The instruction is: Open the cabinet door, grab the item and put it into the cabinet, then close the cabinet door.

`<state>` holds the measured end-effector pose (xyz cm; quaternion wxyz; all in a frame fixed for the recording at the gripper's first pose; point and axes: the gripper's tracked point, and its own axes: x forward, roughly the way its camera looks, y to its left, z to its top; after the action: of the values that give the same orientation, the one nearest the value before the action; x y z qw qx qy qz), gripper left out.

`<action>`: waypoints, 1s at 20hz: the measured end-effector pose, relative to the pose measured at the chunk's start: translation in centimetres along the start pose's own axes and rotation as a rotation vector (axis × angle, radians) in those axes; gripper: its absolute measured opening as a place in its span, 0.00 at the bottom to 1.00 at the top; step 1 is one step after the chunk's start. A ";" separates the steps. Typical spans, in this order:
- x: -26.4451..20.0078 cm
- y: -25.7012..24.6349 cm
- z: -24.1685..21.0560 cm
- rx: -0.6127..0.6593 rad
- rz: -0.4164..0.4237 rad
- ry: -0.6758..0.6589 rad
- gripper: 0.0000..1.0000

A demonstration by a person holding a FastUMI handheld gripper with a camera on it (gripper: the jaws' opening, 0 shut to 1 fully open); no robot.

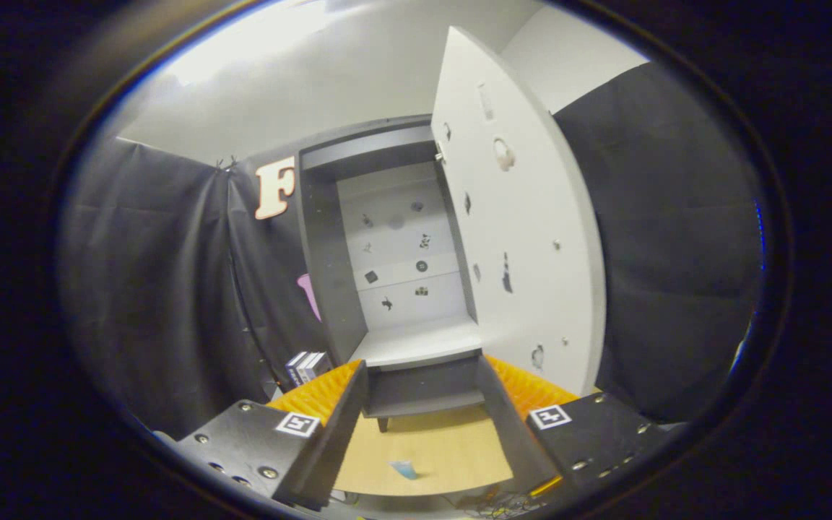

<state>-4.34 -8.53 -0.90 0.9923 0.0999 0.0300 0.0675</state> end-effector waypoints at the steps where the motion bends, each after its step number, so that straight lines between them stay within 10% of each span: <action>1: 0.7 0.9 -0.7 -0.017 0.005 0.007 0.97; 20: 12.6 4.0 -30.4 -0.121 -0.016 0.407 1.00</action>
<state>5.35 3.05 -30.41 0.9705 0.0242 0.2263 0.0799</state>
